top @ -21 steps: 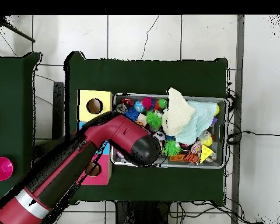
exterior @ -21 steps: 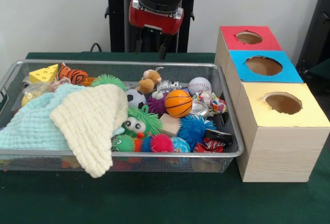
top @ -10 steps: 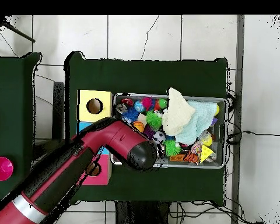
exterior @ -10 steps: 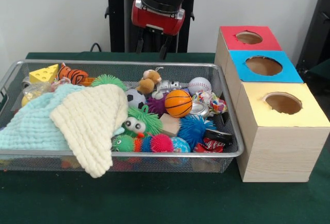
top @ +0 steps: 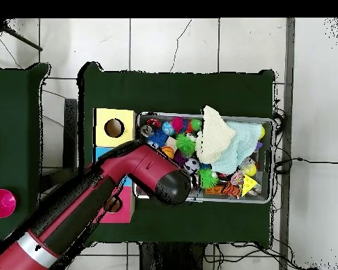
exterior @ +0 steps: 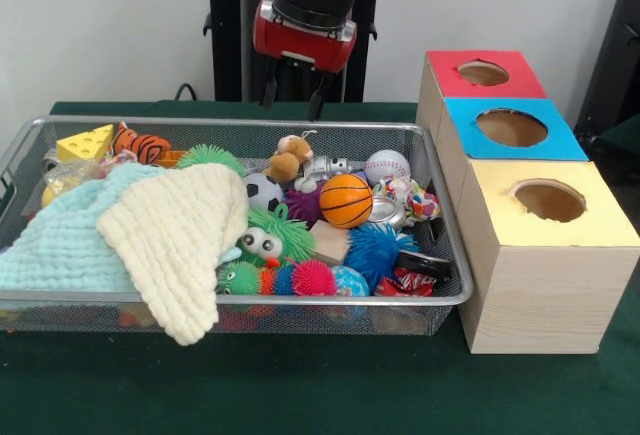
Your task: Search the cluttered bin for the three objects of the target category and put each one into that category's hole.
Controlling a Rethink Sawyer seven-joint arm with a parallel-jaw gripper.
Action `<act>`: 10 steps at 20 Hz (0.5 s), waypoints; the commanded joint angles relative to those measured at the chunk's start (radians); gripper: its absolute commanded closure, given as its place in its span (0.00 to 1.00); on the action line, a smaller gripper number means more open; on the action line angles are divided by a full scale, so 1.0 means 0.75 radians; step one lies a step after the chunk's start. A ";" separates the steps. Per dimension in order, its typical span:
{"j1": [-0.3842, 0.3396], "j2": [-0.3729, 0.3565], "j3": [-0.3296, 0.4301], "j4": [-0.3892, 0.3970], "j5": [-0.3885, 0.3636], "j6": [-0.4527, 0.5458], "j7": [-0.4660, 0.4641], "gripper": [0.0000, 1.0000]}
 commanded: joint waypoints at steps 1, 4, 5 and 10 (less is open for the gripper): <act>-0.076 0.072 0.228 -0.138 0.088 0.093 0.076 0.00; -0.078 0.080 0.242 -0.141 0.104 0.127 0.067 0.00; -0.079 0.084 0.247 -0.143 0.105 0.134 0.067 0.00; -0.081 0.088 0.281 -0.143 0.115 0.187 0.055 0.00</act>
